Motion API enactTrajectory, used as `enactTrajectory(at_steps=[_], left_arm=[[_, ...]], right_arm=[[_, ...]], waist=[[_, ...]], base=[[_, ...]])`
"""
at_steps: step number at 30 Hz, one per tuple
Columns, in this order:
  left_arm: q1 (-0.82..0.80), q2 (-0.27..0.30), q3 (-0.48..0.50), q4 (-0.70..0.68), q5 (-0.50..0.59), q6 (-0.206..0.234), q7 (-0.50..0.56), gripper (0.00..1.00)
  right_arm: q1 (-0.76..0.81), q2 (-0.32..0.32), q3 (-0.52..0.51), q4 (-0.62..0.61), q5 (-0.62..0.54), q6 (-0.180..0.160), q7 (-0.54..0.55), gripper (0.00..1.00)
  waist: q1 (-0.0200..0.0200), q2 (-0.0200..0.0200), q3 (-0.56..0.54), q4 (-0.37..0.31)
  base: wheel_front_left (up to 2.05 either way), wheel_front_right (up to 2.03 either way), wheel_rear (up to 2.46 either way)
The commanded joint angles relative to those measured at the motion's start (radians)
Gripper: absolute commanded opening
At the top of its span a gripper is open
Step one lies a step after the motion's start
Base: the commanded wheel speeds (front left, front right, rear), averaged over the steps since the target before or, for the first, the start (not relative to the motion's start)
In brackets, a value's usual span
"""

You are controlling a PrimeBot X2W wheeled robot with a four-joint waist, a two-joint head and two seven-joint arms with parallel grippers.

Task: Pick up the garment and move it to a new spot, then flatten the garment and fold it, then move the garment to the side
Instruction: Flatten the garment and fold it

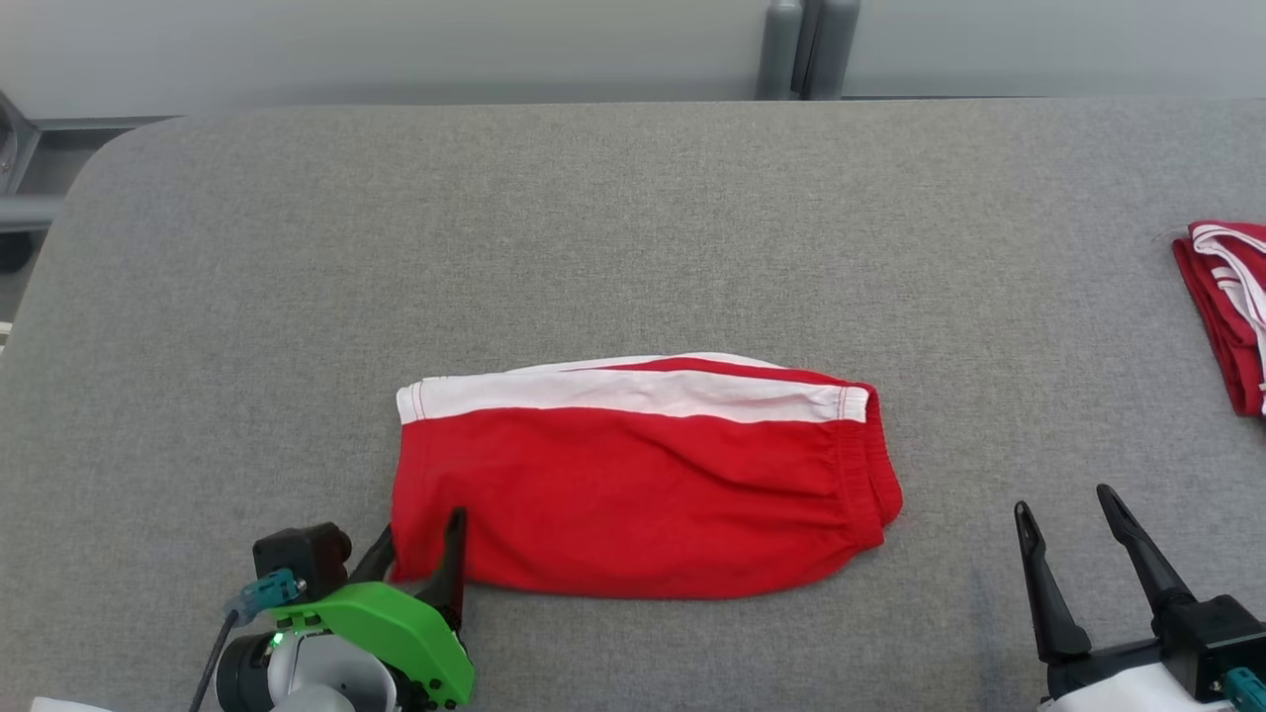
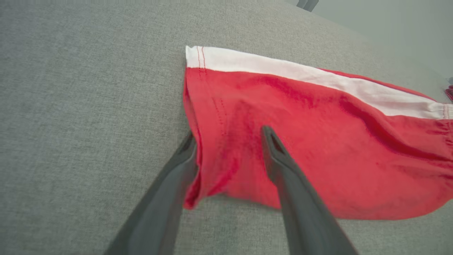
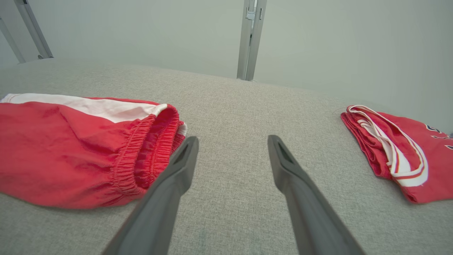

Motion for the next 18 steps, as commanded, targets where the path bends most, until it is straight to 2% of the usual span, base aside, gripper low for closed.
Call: enactTrajectory(at_steps=[1, 7, 12, 14, 18], left_arm=[[-0.002, 0.012, -0.001, -0.002, 0.009, -0.004, -0.004, 1.00], [0.048, 0.051, 0.004, -0.034, 0.036, 0.031, -0.039, 1.00], [0.101, 0.111, 0.044, -0.109, 0.113, 0.101, -0.108, 1.00], [0.125, 0.118, 0.067, -0.133, 0.139, 0.121, -0.123, 1.00], [0.152, 0.103, 0.099, -0.172, 0.198, 0.124, -0.133, 1.00]], right_arm=[[-0.001, -0.007, 0.001, 0.003, 0.000, 0.000, -0.003, 1.00], [0.012, -0.017, 0.010, -0.007, -0.006, 0.000, -0.003, 1.00], [0.008, -0.032, 0.019, -0.032, -0.004, 0.000, -0.003, 1.00], [0.014, -0.034, 0.014, -0.036, 0.001, 0.000, -0.003, 1.00], [0.027, -0.044, 0.020, -0.033, -0.003, 0.000, -0.003, 1.00]], waist=[[0.0000, 0.0000, -0.010, -0.003], [0.0000, 0.0000, -0.038, 0.000], [0.0000, 0.0000, -0.058, 0.018], [0.0000, 0.0000, -0.067, 0.032], [0.0000, 0.0000, -0.080, 0.057]], base=[[0.00, 0.00, 0.00], [0.00, 0.00, 0.00], [0.00, 0.00, 0.00], [0.00, 0.00, 0.00], [0.00, 0.00, 0.00]])
